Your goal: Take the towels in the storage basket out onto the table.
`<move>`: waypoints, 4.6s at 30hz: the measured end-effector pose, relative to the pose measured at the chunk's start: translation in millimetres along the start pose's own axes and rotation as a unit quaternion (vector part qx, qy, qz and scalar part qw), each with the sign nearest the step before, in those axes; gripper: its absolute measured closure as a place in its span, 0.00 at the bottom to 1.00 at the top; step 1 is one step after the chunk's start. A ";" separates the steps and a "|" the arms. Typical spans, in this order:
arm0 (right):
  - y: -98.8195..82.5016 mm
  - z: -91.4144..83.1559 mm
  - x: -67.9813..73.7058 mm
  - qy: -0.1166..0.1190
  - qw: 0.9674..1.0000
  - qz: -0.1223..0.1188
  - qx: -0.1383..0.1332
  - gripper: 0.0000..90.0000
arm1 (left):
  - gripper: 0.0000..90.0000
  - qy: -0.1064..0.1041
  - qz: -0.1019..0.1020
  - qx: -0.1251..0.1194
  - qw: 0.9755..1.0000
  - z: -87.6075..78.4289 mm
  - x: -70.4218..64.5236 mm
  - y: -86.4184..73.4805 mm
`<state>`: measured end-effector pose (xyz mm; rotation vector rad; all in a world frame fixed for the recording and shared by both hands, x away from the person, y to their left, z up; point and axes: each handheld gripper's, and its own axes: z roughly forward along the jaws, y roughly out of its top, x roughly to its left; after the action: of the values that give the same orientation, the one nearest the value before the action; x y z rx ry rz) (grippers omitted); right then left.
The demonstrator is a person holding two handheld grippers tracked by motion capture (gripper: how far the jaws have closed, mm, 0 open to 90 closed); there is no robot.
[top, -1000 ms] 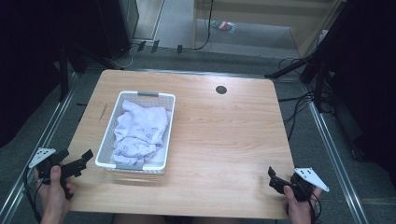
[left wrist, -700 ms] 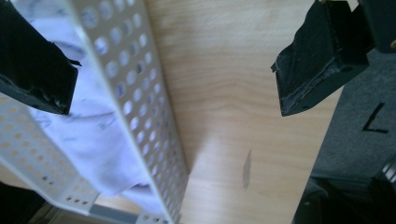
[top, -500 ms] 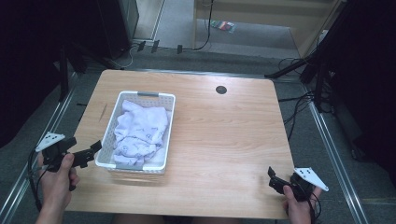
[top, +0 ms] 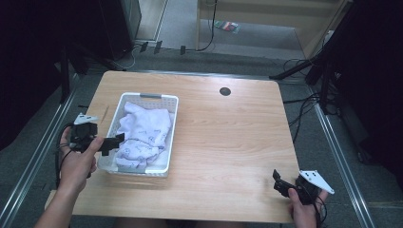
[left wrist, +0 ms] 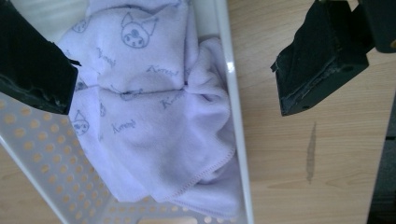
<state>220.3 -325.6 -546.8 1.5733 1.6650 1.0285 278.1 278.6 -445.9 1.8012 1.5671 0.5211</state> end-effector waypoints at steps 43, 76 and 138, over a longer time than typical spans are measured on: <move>0.1 0.5 -0.4 0.004 1.000 0.000 0.004 0.01 | 0.00 0.075 0.044 0.271 0.959 131.1 -64.5 21.3; 0.3 1.1 -1.4 0.003 1.000 0.002 0.009 0.01 | 0.63 0.048 0.128 0.255 0.957 101.7 -47.7 31.8; 0.6 1.9 -0.4 0.004 1.000 -0.001 0.013 0.01 | 0.61 -0.033 0.213 0.146 0.966 30.1 -192.2 145.1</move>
<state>222.3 -325.7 -547.3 1.5847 1.6920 1.0175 362.9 79.1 -336.9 2.3778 1.2602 0.4330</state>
